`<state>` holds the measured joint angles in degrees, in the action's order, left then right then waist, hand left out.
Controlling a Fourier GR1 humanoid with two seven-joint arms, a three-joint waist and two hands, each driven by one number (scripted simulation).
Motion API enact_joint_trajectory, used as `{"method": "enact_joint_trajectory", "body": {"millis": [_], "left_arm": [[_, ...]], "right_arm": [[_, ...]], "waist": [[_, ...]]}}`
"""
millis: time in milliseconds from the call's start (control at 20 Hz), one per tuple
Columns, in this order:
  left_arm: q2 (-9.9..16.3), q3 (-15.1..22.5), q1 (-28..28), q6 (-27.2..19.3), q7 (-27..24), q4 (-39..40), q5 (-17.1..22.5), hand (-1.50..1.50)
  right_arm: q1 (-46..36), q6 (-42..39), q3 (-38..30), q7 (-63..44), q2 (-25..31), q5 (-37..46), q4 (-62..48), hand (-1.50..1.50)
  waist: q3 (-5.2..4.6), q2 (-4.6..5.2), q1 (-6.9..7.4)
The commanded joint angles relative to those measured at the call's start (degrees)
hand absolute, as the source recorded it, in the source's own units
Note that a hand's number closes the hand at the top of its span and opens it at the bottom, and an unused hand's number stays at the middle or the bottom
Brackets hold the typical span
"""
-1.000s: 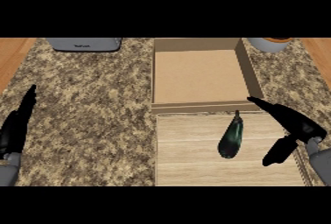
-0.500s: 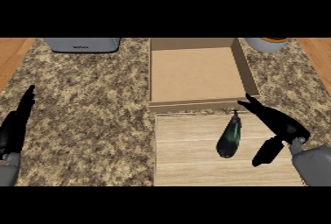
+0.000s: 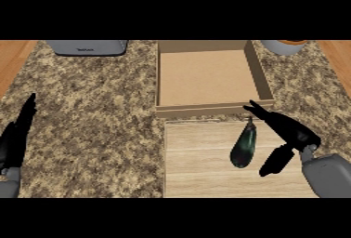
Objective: Pick the eggplant from the tray and place it in the cardboard box
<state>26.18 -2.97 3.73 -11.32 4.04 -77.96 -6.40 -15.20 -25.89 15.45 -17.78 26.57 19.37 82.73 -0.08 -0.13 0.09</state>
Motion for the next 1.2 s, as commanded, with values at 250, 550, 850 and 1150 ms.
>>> {"method": "enact_joint_trajectory", "body": {"millis": [250, 550, 850, 1150], "left_arm": [[-1.03, -3.5, 0.73, 3.56, -0.56, 1.13, -1.94, 0.0], [-2.95, -3.91, 2.89, 2.95, -2.54, 5.34, -4.02, 0.0], [0.14, -7.24, -0.83, 8.84, -1.37, -0.92, -0.97, 0.0], [-4.97, -4.81, 2.02, 2.65, -2.15, 2.24, -5.93, 0.0]], "right_arm": [[-0.91, -3.54, -0.44, -1.99, -6.4, 5.42, -0.26, -1.5], [-0.79, -7.65, -2.07, -9.5, -7.36, 6.19, 1.41, -1.5], [-1.94, -0.64, -1.04, -3.17, -10.5, 14.01, -8.73, 1.5], [-1.39, 11.23, 1.86, 1.61, -11.43, 24.29, -8.76, 1.5]], "waist": [[0.08, 0.13, 0.05], [0.07, 0.16, -0.11], [0.1, 0.19, 0.43], [0.08, 0.17, 0.09]]}}
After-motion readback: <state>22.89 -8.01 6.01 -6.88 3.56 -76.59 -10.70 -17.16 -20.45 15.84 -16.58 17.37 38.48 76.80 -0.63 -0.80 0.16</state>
